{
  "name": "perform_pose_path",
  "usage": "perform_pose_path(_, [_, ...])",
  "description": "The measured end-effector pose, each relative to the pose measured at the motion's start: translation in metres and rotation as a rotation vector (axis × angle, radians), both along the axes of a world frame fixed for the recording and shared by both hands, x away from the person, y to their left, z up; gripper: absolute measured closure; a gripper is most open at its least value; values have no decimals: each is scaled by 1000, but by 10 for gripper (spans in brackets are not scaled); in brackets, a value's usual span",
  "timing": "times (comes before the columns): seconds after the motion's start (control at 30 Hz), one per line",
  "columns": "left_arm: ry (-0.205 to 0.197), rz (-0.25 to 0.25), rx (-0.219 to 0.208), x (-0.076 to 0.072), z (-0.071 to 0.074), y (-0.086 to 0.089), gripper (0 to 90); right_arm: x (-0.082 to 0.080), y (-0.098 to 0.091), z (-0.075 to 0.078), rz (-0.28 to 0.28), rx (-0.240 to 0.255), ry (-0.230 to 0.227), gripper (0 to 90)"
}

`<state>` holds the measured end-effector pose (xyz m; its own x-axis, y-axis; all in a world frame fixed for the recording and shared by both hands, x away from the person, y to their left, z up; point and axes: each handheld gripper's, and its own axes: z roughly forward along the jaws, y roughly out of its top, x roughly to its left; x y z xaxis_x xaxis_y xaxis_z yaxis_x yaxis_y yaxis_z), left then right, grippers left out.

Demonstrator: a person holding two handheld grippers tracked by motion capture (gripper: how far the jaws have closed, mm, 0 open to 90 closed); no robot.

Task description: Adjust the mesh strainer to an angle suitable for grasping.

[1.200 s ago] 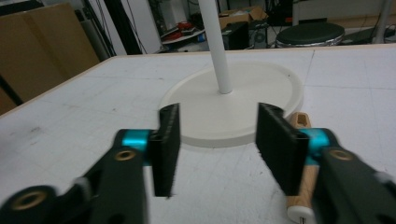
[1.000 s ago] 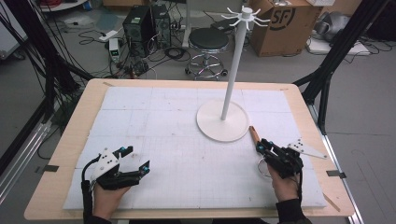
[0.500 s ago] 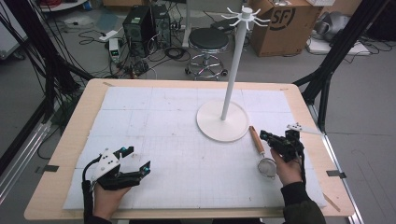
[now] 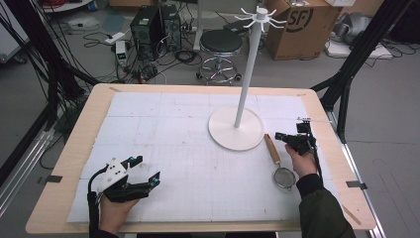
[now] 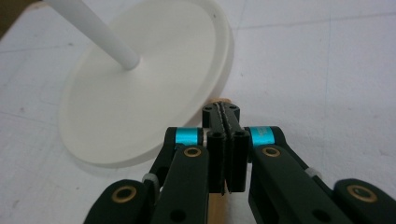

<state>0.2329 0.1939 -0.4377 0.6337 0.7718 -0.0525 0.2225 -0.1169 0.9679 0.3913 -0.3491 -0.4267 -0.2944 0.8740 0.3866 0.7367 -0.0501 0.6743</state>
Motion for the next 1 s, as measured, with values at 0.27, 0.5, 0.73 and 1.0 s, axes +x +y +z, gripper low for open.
perform_pose_path(0.27, [3, -2, -3, 0, 0, 0, 184, 17, -1, -22, 19, -48, 131, 898])
perform_pose_path(0.5, [3, -2, -4, 0, 0, -1, 186, 16, 1, -20, 69, -61, 155, 900])
perform_pose_path(0.73, [16, -6, 3, 7, -2, -7, 188, 14, 6, -20, 111, -66, 161, 899])
perform_pose_path(1.0, [7, -6, 7, 2, -1, -6, 190, 11, 12, -19, 142, -71, 163, 899])
